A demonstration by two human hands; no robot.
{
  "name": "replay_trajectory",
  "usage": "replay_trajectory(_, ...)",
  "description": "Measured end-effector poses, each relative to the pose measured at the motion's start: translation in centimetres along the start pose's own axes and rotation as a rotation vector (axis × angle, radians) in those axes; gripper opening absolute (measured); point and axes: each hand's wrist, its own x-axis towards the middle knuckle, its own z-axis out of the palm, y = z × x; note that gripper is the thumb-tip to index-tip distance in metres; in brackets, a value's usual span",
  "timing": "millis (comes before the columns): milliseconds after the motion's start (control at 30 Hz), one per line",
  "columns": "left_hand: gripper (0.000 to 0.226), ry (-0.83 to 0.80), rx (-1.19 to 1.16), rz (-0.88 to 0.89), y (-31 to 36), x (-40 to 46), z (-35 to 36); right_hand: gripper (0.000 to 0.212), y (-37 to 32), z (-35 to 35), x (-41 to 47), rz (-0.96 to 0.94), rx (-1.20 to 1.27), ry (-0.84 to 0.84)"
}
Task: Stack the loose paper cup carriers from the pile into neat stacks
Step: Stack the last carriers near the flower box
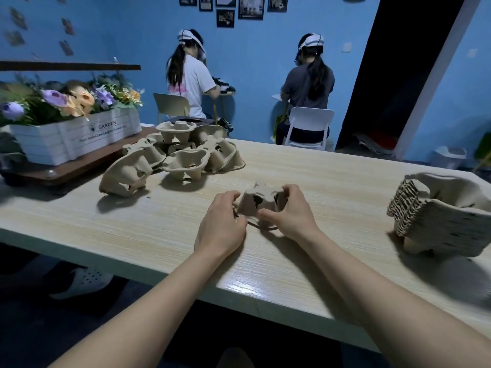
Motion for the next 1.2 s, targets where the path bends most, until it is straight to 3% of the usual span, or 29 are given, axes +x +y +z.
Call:
replay_trajectory(233, 0.047, -0.001, -0.046, 0.032, 0.1, -0.2, -0.2, 0.064, 0.0, -3.7, -1.1, 0.102, 0.189, -0.009)
replay_trajectory(500, 0.012, 0.111, -0.223, 0.052, -0.1, -0.2, -0.3, 0.046, -0.6, -3.8, -2.1, 0.095, 0.356, -0.104)
replay_trajectory(600, 0.014, 0.119, -0.246, 0.083, -0.1, -0.2, -0.3, 0.046, -0.2, -3.8, -2.1, 0.1, 0.413, -0.101)
replay_trajectory(733, 0.016, 0.134, -0.257, 0.106, -0.1, -0.2, -0.3, 0.013, 0.2, -4.7, -2.3, 0.047, 0.428, -0.002)
replay_trajectory(800, 0.014, 0.139, -0.266, 0.093, -0.1, -0.2, -0.3, 0.019, 0.8, -5.2, -2.5, 0.023, 0.379, 0.047)
replay_trajectory(933, 0.016, 0.107, -0.273, 0.097, 0.0, -0.3, -0.3, 0.044, 1.5, -5.1, -3.0, -0.012, 0.105, -0.028)
replay_trajectory(1067, 0.029, 0.077, -0.303, 0.126, 0.4, -0.6, -0.7, 0.037, 0.8, -4.3, -2.7, -0.027, 0.133, 0.039)
replay_trajectory(1200, 0.025, 0.019, -0.375, 0.12, 0.4, -0.6, -0.9, 0.027, 0.0, -4.0, -2.2, -0.029, 0.117, 0.071)
